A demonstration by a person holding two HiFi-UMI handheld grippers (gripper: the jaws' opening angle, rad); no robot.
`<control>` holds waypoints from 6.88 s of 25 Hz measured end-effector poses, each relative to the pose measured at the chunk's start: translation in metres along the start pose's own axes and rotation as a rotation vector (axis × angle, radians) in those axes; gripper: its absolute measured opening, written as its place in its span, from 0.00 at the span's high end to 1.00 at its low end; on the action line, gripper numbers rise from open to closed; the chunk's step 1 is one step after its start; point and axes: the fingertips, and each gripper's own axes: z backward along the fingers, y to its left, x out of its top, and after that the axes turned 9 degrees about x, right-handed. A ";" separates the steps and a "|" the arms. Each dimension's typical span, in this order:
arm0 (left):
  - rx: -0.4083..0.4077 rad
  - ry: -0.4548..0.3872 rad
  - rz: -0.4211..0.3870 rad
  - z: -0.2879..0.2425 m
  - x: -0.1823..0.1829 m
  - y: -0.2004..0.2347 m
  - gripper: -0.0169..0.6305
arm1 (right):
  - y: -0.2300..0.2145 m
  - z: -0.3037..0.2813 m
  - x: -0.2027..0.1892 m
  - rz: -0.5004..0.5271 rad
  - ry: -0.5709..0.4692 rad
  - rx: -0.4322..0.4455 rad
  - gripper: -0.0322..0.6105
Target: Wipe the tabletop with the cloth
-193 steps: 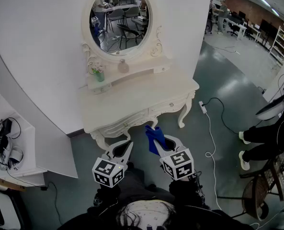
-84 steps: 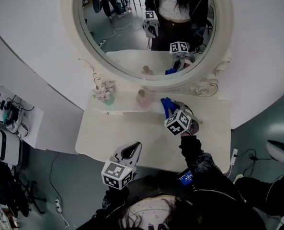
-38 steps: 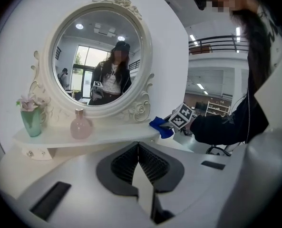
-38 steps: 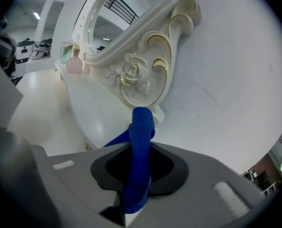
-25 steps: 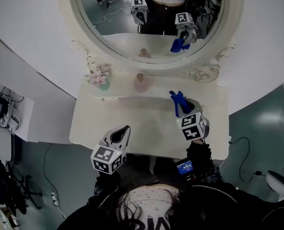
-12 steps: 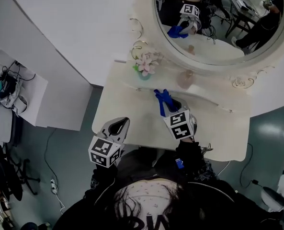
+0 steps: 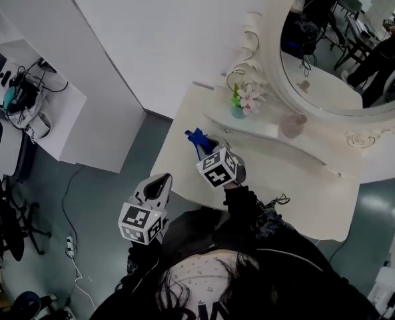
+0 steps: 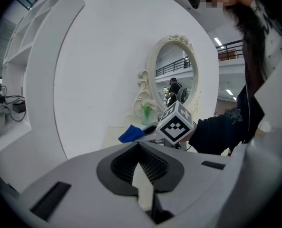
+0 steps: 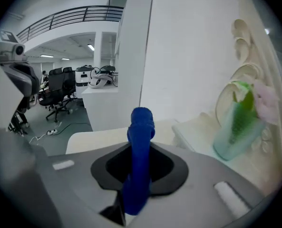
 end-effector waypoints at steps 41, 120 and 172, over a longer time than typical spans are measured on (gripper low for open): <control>-0.260 0.051 -0.055 -0.073 0.008 -0.093 0.97 | -0.100 0.096 -0.195 -0.073 0.313 -0.301 0.83; -0.256 0.042 -0.099 -0.040 -0.007 -0.172 0.97 | -0.147 0.304 -0.232 -0.354 0.095 -0.535 0.83; -0.225 0.088 -0.097 -0.034 -0.023 -0.097 0.97 | -0.008 0.063 -0.168 0.060 0.258 -0.182 0.83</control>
